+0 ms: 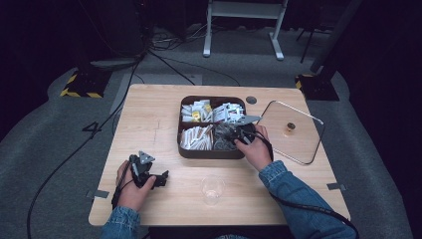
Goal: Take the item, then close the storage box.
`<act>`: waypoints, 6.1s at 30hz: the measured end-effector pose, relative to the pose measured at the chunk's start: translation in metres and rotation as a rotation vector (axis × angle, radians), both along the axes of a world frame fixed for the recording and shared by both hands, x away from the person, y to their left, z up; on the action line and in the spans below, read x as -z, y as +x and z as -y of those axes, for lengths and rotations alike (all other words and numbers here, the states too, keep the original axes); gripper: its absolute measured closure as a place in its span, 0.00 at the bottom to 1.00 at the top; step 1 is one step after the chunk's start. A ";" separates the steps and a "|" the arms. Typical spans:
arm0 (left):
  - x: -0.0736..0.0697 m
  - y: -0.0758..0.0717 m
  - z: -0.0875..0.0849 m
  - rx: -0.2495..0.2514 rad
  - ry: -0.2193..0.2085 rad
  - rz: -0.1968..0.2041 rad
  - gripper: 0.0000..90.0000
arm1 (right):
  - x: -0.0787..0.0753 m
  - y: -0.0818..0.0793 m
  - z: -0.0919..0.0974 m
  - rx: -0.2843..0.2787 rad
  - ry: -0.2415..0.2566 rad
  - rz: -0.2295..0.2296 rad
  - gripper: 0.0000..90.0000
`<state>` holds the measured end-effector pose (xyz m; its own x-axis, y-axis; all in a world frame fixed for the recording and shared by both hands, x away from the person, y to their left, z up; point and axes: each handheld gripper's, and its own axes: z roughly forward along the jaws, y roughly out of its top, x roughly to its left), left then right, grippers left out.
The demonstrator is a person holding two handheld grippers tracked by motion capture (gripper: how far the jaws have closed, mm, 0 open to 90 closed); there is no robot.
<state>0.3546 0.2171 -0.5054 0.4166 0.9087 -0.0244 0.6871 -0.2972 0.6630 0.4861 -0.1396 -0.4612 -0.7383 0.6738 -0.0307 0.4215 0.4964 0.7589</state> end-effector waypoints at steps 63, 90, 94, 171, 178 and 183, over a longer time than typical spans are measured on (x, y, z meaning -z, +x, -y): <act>0.000 0.000 0.001 0.003 -0.001 0.000 0.00 | -0.081 -0.113 0.031 -0.230 0.275 0.054 0.82; 0.000 0.001 0.001 0.011 0.002 -0.001 0.00 | -0.064 -0.157 -0.008 -0.421 0.236 -0.035 0.82; 0.000 0.001 0.001 0.011 0.002 -0.001 0.00 | -0.057 -0.157 -0.012 -0.434 0.220 -0.059 0.81; 0.000 -0.001 0.002 0.012 0.001 0.002 0.00 | -0.100 -0.054 0.077 0.005 0.139 0.106 0.60; 0.000 -0.001 0.002 0.011 0.001 0.002 0.00 | -0.092 -0.025 0.101 0.112 0.116 0.106 0.59; 0.000 -0.001 0.002 0.011 0.001 0.002 0.00 | -0.083 -0.011 0.118 0.181 0.105 0.108 0.58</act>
